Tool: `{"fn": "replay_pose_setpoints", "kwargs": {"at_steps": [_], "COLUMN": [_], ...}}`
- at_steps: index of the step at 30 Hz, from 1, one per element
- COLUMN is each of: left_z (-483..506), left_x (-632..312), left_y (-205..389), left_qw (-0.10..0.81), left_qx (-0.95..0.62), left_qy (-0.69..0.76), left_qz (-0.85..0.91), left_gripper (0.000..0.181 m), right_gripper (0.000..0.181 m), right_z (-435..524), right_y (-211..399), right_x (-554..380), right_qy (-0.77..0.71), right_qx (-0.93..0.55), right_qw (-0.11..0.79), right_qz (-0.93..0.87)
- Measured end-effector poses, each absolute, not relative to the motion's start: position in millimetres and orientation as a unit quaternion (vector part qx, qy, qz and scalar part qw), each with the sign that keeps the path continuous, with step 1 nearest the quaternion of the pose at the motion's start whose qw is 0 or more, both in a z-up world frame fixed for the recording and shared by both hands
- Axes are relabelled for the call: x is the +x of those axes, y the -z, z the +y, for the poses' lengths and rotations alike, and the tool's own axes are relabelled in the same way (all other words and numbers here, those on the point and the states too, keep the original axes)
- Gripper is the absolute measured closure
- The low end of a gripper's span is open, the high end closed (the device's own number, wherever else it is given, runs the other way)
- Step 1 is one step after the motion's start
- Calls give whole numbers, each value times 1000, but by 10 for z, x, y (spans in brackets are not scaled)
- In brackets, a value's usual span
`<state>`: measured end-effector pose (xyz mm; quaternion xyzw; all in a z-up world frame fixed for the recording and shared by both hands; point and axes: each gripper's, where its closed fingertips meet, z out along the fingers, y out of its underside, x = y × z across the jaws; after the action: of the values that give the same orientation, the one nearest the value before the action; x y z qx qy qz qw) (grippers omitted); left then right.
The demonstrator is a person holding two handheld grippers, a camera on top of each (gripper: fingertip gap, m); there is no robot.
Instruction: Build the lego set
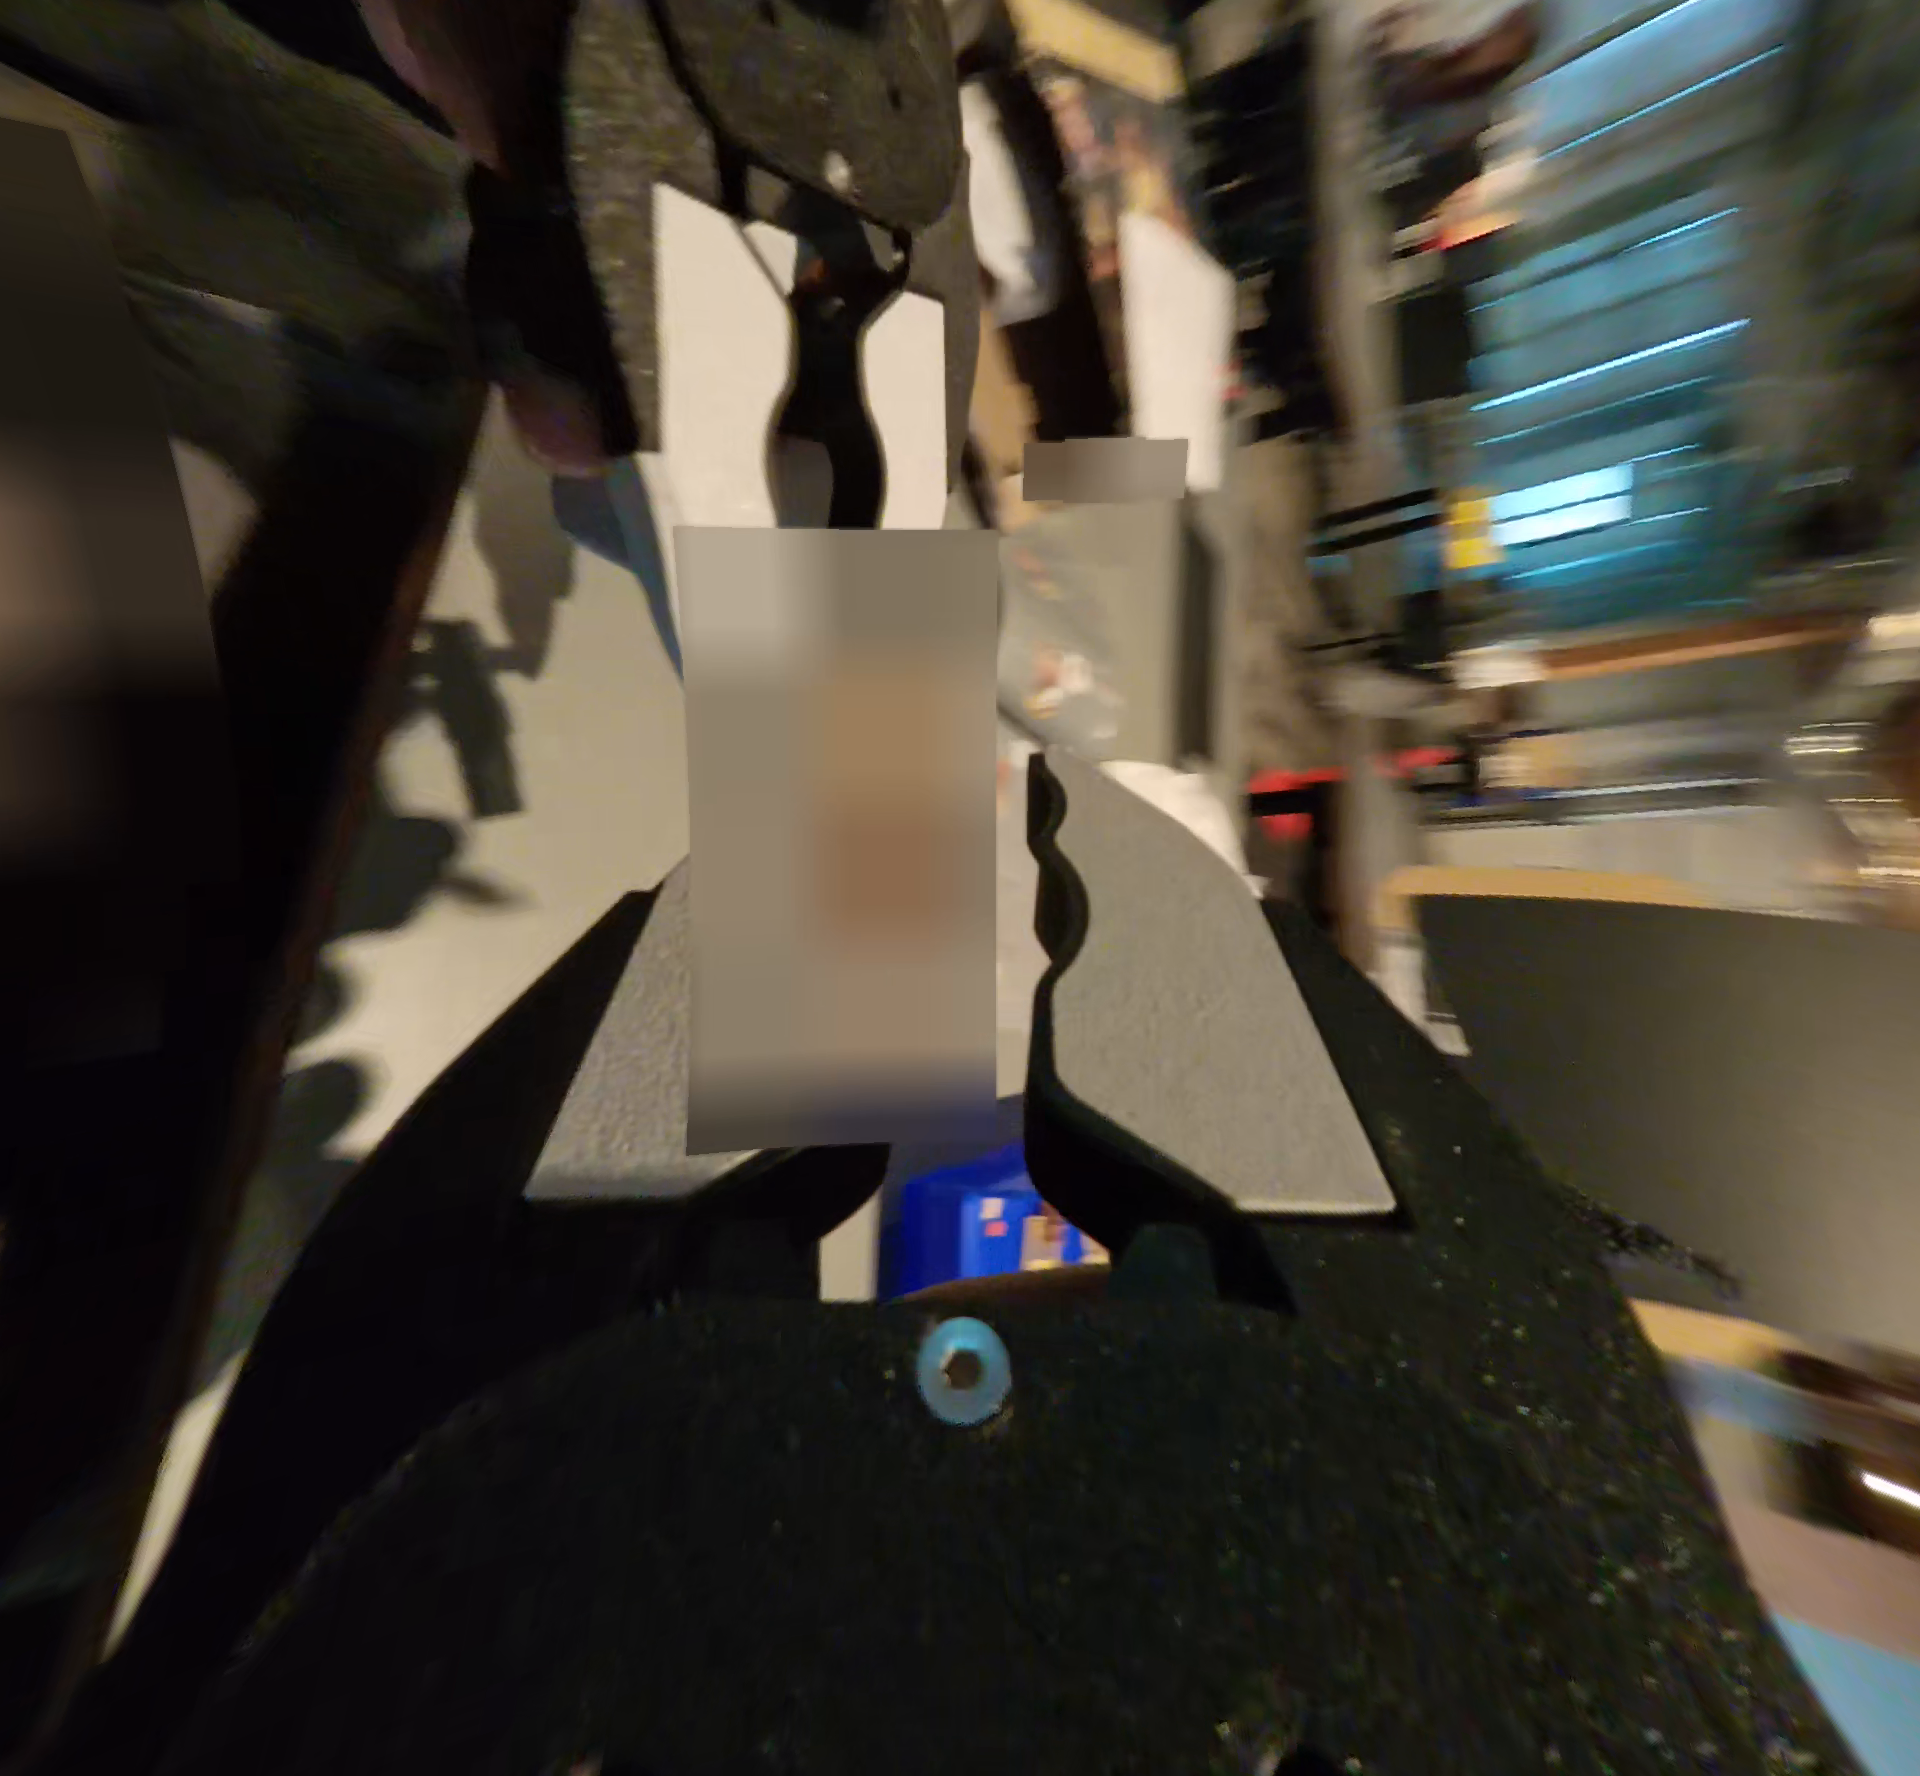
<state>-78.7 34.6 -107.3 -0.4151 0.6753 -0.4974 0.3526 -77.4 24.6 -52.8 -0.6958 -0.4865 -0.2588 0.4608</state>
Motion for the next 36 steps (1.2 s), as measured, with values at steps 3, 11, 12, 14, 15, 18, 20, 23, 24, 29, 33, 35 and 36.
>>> {"fn": "replay_pose_setpoints", "kwargs": {"at_steps": [3,11,12,14,15,18,20,23,24,29,33,35,36], "left_z": [358,289,280,253,239,213,207,212,214,222,205,193,189], "left_x": [-794,-858,-872,-902,-915,-941,-951,-952,-950,-955,-958,-960,-960], "left_y": [1067,992,983,965,956,942,945,949,948,960,956,959,961], "left_qw": [349,337,335,329,326,320,315,311,310,306,306,306,307], "left_qx": [-426,-433,-432,-426,-423,-415,-413,-413,-413,-414,-412,-411,-411], "left_qy": [496,504,506,512,515,521,523,528,530,531,530,527,526], "left_qz": [671,667,668,670,671,674,675,674,673,673,675,677,679], "left_gripper": [148,148,148,148,148,148,148,148,148,148,148,148,148], "right_gripper": [154,131,131,130,130,131,132,135,135,135,136,136,136], "right_z": [162,154,152,148,149,165,173,186,191,221,247,258,261], "right_y": [544,724,730,727,733,741,718,740,759,804,822,825,825], "right_x": [-875,-794,-810,-854,-883,-938,-935,-924,-922,-913,-940,-945,-947], "right_qy": [329,467,471,483,483,482,487,492,494,496,499,503,503], "right_qx": [-644,-570,-562,-542,-534,-518,-508,-501,-500,-497,-494,-492,-492], "right_qw": [492,471,475,480,483,493,501,499,497,490,485,482,482], "right_qz": [-485,-484,-487,-493,-498,-506,-504,-507,-510,-516,-521,-522,-522]}}
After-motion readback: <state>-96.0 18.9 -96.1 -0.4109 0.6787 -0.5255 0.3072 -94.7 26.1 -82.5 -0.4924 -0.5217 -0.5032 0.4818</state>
